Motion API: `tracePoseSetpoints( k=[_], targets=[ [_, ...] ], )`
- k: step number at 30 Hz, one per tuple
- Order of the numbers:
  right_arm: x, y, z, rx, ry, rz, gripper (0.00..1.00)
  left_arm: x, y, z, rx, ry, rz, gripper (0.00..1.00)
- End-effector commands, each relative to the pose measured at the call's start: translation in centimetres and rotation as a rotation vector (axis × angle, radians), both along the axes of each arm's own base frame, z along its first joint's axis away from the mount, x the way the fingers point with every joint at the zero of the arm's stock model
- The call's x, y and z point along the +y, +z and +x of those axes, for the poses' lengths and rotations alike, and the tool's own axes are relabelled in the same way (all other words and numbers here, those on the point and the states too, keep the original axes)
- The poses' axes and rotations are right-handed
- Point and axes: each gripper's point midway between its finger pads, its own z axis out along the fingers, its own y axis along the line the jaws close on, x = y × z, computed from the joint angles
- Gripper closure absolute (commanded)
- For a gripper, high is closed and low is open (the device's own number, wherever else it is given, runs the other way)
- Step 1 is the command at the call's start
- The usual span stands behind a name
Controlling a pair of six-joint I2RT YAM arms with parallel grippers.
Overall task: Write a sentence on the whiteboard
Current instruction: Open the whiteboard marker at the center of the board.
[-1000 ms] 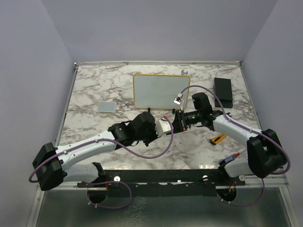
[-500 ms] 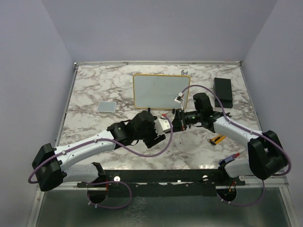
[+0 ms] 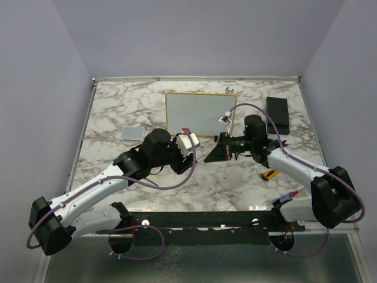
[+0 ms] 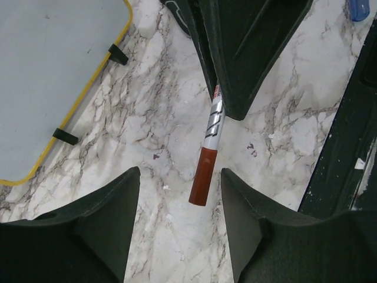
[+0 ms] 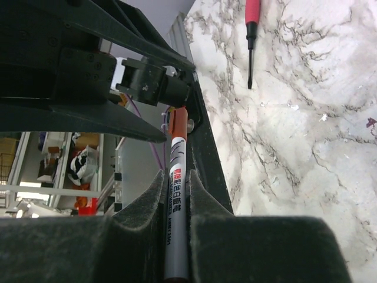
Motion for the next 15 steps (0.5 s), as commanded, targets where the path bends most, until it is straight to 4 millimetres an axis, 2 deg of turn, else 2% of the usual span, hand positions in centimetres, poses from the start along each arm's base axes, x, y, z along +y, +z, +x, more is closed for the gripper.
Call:
tracePoseSetpoints(
  k=[1, 6, 15],
  targets=[
    [0.07, 1.81, -0.99, -0.023, 0.036, 0.055, 1.0, -0.85, -0.22, -1.77, 0.058, -0.092, -0.045, 0.41],
    [0.02, 2.47, -1.25, -0.022, 0.044, 0.073, 1.0, -1.06, -1.11, -2.03, 0.087, -0.114, -0.027, 0.42],
    [-0.1, 2.32, -1.64, -0.008, 0.063, 0.067, 1.0, -0.97, -0.67, -1.95, 0.065, -0.114, -0.034, 0.88]
  ],
)
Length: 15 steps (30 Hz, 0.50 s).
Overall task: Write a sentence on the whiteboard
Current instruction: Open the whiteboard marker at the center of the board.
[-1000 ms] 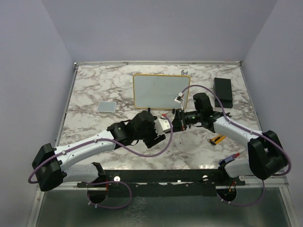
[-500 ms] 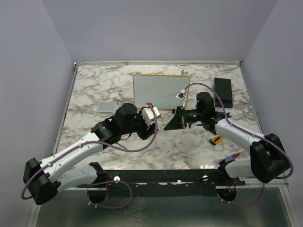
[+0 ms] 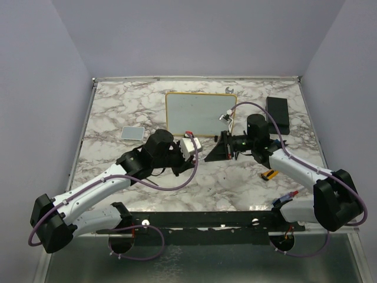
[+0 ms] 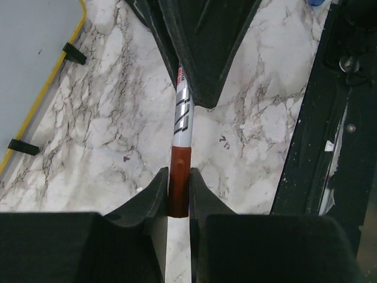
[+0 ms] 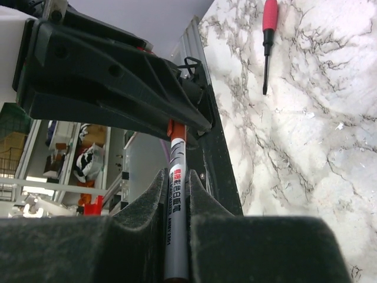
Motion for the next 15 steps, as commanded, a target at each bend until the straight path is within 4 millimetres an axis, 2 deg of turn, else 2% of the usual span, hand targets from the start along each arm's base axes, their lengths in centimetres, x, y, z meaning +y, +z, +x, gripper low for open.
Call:
tracePoseSetpoints(
  k=[1, 2, 4, 7, 8, 15],
  targets=[
    [-0.1, 0.4, -1.1, 0.003, 0.041, 0.014, 0.99, 0.0, 0.5, -0.3, -0.011, -0.021, -0.023, 0.94],
    [-0.1, 0.4, -0.9, 0.005, 0.036, 0.013, 0.94, 0.0, 0.5, -0.4, -0.012, -0.024, -0.028, 1.0],
    [0.0, 0.5, -0.8, 0.007, 0.034, 0.014, 0.75, 0.0, 0.5, -0.5, -0.016, -0.028, -0.033, 1.0],
    [0.1, 0.8, -0.6, 0.005, 0.027, 0.017, 0.54, -0.1, 0.3, -0.6, -0.008, -0.035, -0.031, 1.0],
    [0.1, 0.8, -0.6, 0.006, 0.025, 0.017, 0.5, -0.1, 0.1, -0.7, -0.003, -0.037, -0.027, 1.0],
    [0.1, 0.8, -0.5, 0.014, 0.03, 0.015, 0.47, -0.4, -0.5, -0.9, 0.015, -0.054, -0.017, 1.0]
  ],
)
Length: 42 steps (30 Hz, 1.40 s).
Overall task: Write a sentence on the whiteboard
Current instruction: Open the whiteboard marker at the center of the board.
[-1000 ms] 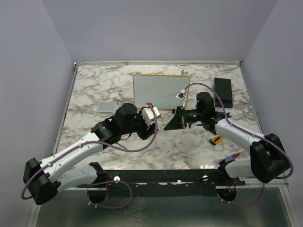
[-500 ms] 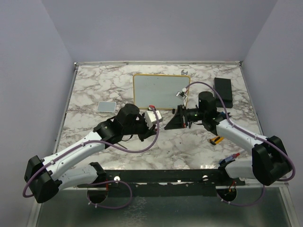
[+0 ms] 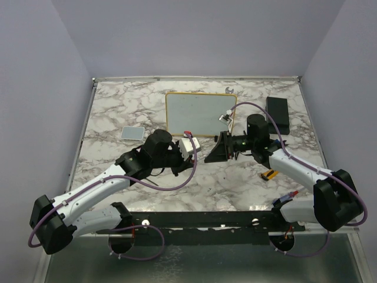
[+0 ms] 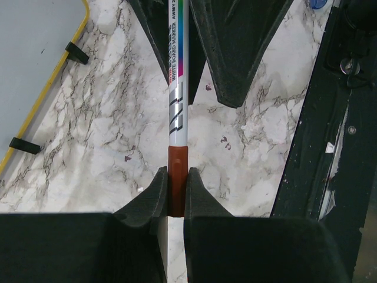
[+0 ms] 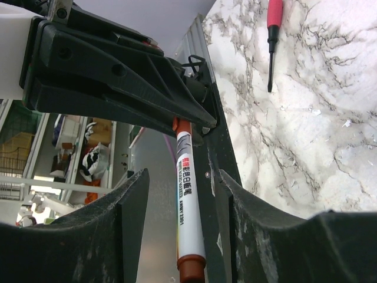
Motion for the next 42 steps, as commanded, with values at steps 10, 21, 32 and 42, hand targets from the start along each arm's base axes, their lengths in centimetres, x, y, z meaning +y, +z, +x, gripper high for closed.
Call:
tracePoseSetpoints(
  k=[10, 21, 32, 42],
  targets=[
    [0.2, 1.0, -0.2, -0.018, 0.027, 0.014, 0.48, -0.7, -1.3, -0.9, 0.042, -0.045, 0.019, 1.0],
    [-0.1, -0.4, -0.2, -0.024, 0.038, -0.053, 0.53, -0.9, -2.2, -1.3, 0.075, -0.072, 0.048, 1.0],
    [-0.4, -1.6, -0.5, -0.011, 0.064, -0.094, 0.54, -1.1, -2.8, -1.8, 0.092, -0.092, 0.07, 1.0],
    [-0.5, -1.6, -0.7, -0.01, 0.069, -0.091, 0.6, -1.3, -3.0, -2.0, 0.106, -0.104, 0.08, 1.0]
  ],
)
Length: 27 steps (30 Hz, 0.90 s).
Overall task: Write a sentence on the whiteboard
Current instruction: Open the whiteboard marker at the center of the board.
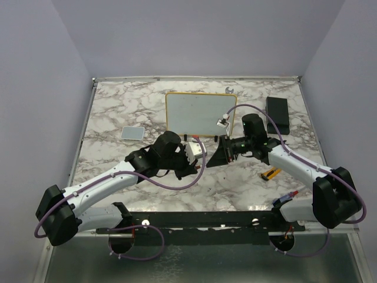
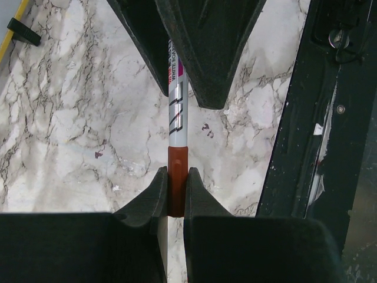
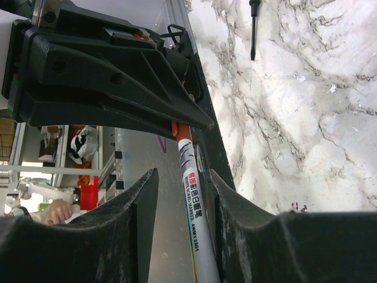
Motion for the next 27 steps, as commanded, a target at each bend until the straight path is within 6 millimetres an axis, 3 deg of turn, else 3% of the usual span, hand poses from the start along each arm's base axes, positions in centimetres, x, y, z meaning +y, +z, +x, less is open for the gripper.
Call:
tracePoseSetpoints(
  k=[1, 6, 10, 11, 18, 22, 27],
  targets=[
    [0.3, 0.8, 0.0, -0.018, 0.025, 0.015, 0.61, -0.2, -0.2, -0.7, 0.025, -0.036, 0.014, 1.0],
    [0.3, 0.8, 0.0, -0.015, 0.022, 0.022, 0.76, -0.2, -0.2, -0.9, 0.029, -0.041, 0.016, 1.0],
    [0.4, 1.3, -0.2, -0.025, 0.034, 0.053, 0.98, -0.2, -0.3, -0.9, 0.026, -0.042, 0.018, 1.0],
    [0.4, 1.4, -0.3, -0.027, 0.039, 0.062, 0.99, -0.1, -0.3, -0.8, 0.023, -0.04, 0.019, 1.0],
    [-0.7, 2.8, -0.4, -0.092, 0.019, 0.082, 1.0, 0.3, 0.2, -0.4, -0.018, -0.015, 0.012, 1.0],
    [-2.2, 2.5, 0.1, -0.105, -0.016, 0.056, 1.0, 0.4, 0.2, -0.4, -0.021, -0.012, 0.011, 1.0],
    [-2.7, 2.2, 0.5, -0.123, -0.036, 0.037, 1.0, 0.4, 0.3, -0.4, -0.026, -0.01, 0.01, 1.0]
  ],
)
